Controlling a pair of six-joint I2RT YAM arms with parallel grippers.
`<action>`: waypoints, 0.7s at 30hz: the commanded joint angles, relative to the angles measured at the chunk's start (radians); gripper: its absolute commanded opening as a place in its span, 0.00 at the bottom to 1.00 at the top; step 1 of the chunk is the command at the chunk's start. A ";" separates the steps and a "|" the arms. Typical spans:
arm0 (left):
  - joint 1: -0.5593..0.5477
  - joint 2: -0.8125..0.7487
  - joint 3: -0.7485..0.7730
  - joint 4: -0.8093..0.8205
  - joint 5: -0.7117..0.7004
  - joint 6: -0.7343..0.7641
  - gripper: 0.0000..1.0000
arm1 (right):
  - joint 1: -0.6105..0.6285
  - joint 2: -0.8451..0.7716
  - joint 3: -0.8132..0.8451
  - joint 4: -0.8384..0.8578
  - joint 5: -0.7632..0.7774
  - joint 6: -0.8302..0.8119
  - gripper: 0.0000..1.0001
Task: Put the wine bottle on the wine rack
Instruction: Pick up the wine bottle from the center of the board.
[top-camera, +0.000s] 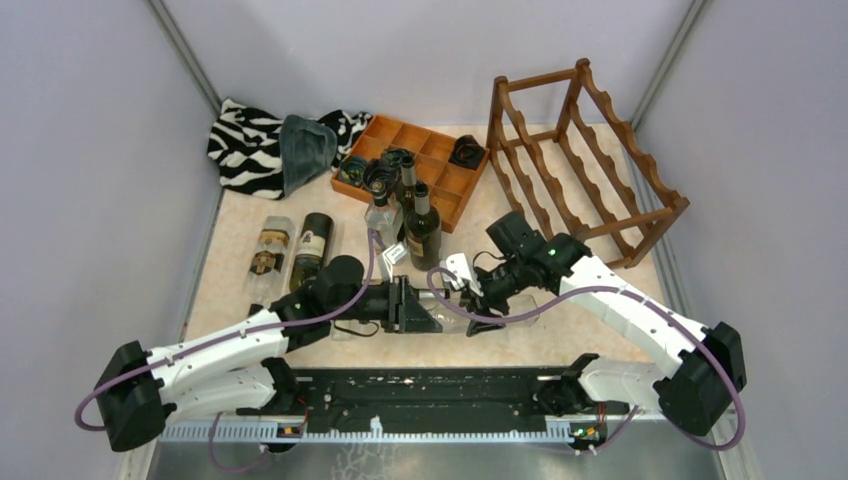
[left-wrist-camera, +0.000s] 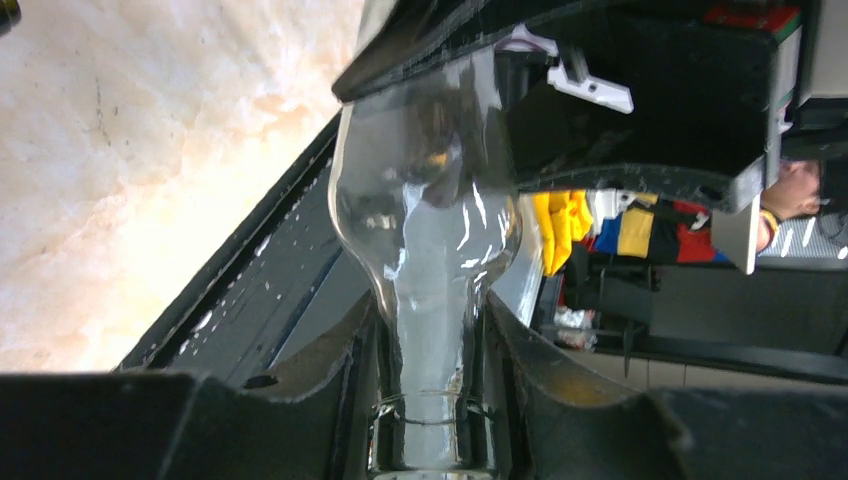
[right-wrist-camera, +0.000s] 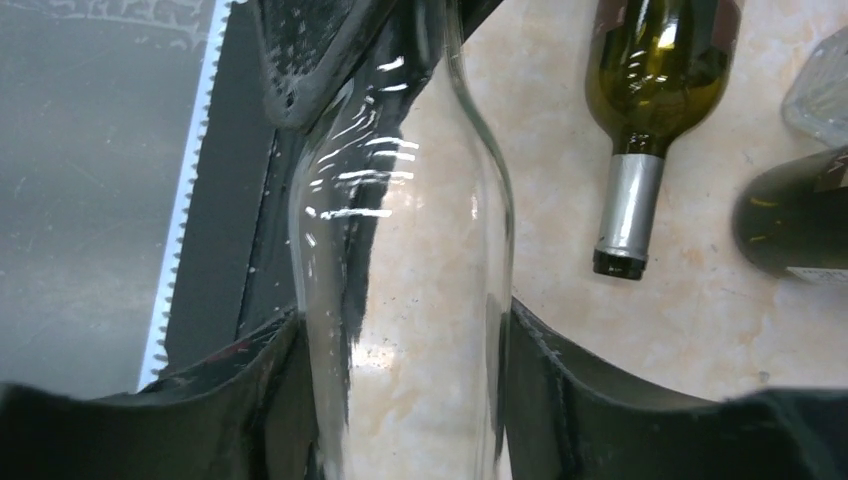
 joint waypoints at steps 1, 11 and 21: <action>0.012 -0.018 0.006 0.155 0.011 -0.036 0.00 | 0.014 -0.005 0.008 0.017 -0.035 -0.047 0.33; 0.055 -0.023 -0.053 0.156 0.139 -0.086 0.65 | 0.014 -0.018 0.040 -0.059 -0.022 -0.147 0.00; 0.070 0.055 -0.008 0.083 0.248 -0.064 0.72 | 0.082 -0.002 0.085 -0.102 0.120 -0.223 0.00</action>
